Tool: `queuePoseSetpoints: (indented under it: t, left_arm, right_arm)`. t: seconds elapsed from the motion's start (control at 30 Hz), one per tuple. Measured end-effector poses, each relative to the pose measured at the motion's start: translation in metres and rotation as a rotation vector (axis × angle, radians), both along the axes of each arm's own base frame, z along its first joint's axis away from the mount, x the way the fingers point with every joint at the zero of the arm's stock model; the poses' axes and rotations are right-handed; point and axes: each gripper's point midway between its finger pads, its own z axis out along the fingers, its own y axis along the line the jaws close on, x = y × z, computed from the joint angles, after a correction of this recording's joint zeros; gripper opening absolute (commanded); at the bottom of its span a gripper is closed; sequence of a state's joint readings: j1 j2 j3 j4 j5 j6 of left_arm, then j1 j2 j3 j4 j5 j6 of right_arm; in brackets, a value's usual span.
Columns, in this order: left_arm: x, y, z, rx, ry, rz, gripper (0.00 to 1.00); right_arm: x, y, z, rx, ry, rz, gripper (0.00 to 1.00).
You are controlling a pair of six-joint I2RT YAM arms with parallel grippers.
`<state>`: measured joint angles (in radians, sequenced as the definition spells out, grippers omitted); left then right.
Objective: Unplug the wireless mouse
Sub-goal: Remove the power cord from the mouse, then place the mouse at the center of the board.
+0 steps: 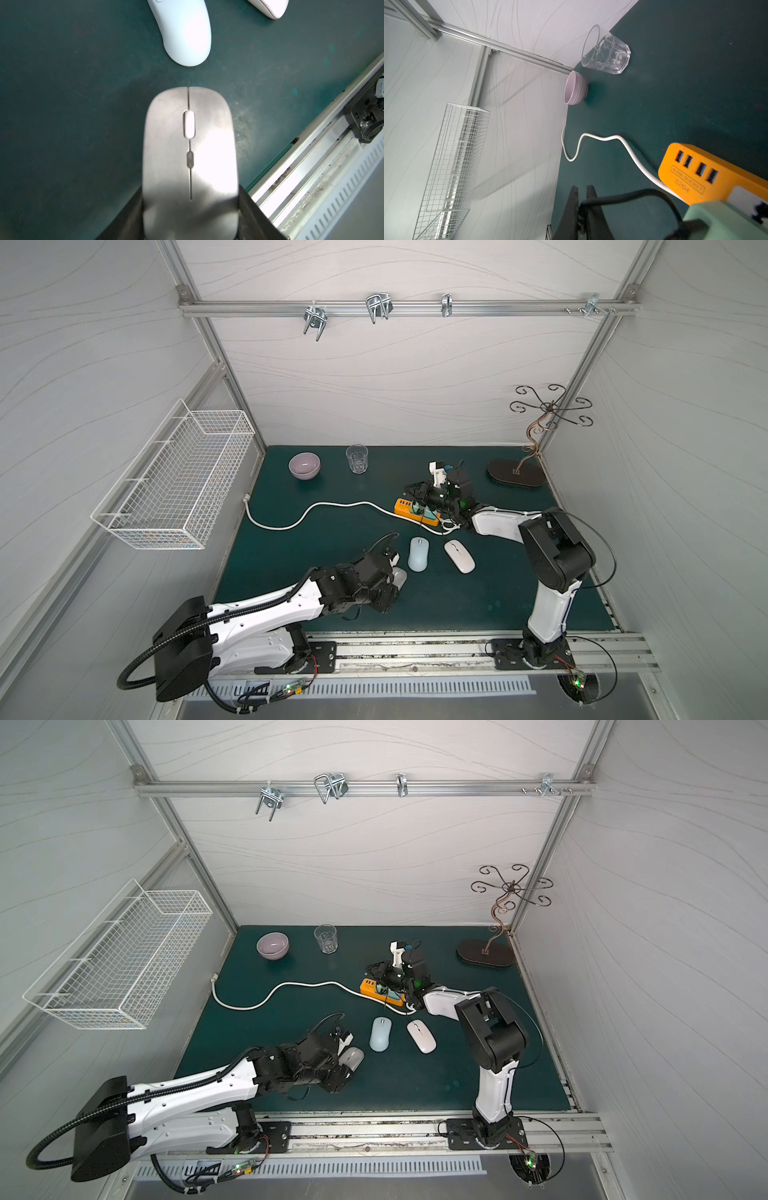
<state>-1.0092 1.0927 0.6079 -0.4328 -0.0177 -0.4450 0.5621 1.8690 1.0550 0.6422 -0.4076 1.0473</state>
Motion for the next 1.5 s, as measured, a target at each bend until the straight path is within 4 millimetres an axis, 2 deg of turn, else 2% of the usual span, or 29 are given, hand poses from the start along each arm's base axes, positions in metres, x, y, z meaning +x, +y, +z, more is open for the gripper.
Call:
queuePoseSetpoints:
  t: [0.13,0.27,0.5,0.63,0.83,1.1,1.4,1.5]
  left_arm:
    - [0.004,0.006,0.002,0.017,-0.026,0.021,0.22]
    - [0.019,0.017,0.017,0.021,-0.123,0.084,0.22]
    - [0.062,0.061,0.024,0.065,-0.188,0.296,0.22]
    - [0.077,0.080,0.022,0.086,-0.188,0.373,0.22]
    - [0.093,0.109,0.009,0.129,-0.165,0.489,0.24]
    - [0.099,0.154,-0.026,0.221,-0.064,0.647,0.22]
    - [0.108,0.175,-0.047,0.240,0.047,0.743,0.27]
    - [0.109,0.182,-0.048,0.233,0.062,0.787,0.32]
  right_arm:
    - [-0.005,0.006,0.001,0.003,-0.004,0.008,0.00]
    - [-0.011,0.013,0.002,0.008,-0.005,0.026,0.00]
    - [-0.030,0.028,-0.004,0.009,0.007,0.070,0.00]
    - [-0.048,0.037,-0.015,-0.004,0.026,0.105,0.00]
    - [-0.070,0.045,-0.030,-0.026,0.054,0.148,0.00]
    - [-0.088,0.049,-0.035,-0.035,0.061,0.192,0.00]
    - [-0.094,0.049,-0.036,-0.032,0.069,0.217,0.00]
    - [-0.094,0.049,-0.036,-0.032,0.070,0.218,0.00]
